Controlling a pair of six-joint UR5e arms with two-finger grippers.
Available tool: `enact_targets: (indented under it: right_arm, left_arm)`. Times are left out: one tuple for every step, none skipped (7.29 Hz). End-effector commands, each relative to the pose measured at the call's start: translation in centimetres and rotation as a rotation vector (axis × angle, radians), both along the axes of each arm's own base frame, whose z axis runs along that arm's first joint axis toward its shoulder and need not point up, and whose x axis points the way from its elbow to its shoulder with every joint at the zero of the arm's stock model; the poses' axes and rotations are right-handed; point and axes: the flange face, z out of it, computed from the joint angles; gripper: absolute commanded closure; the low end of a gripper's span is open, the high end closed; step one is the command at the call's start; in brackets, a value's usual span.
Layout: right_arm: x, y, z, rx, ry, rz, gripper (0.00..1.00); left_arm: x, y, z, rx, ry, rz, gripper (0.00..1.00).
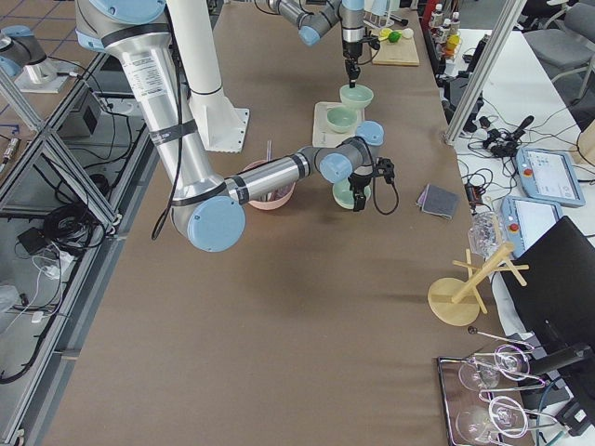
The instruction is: Stack green bowls together
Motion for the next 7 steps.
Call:
enact_targets:
  right_arm:
    - [-0.42,0.14,0.65,-0.018,0.007,-0.002,0.51]
    - [-0.47,0.09,1.02,-0.025,0.011,-0.003,0.69]
    - [-0.49,0.11,1.01,-0.027,0.009,-0.005,0.75]
    - [-0.5,0.12,0.98,-0.026,0.007,-0.005,0.94]
    - [-0.4,0.1,0.8,-0.022,0.003,-0.006,1.0]
    - [-0.37,0.14,0.57,-0.017,0.0,-0.007,1.0]
    - [-0.28,0.22,0.15,-0.016,-0.011,-0.01,1.0]
  left_arm:
    - [-0.12,0.15,-0.32,0.004,0.005,0.002,1.0]
    - [-0.15,0.18,-0.39,0.005,0.006,0.002,1.0]
    - [-0.19,0.21,-0.35,0.005,0.006,0.002,1.0]
    - [-0.22,0.25,-0.3,0.005,0.006,0.002,1.0]
    - [-0.26,0.28,-0.37,0.007,0.007,0.002,1.0]
    - [-0.25,0.29,-0.37,0.006,0.008,0.003,1.0]
    - [-0.26,0.28,-0.37,0.007,0.007,0.002,1.0]
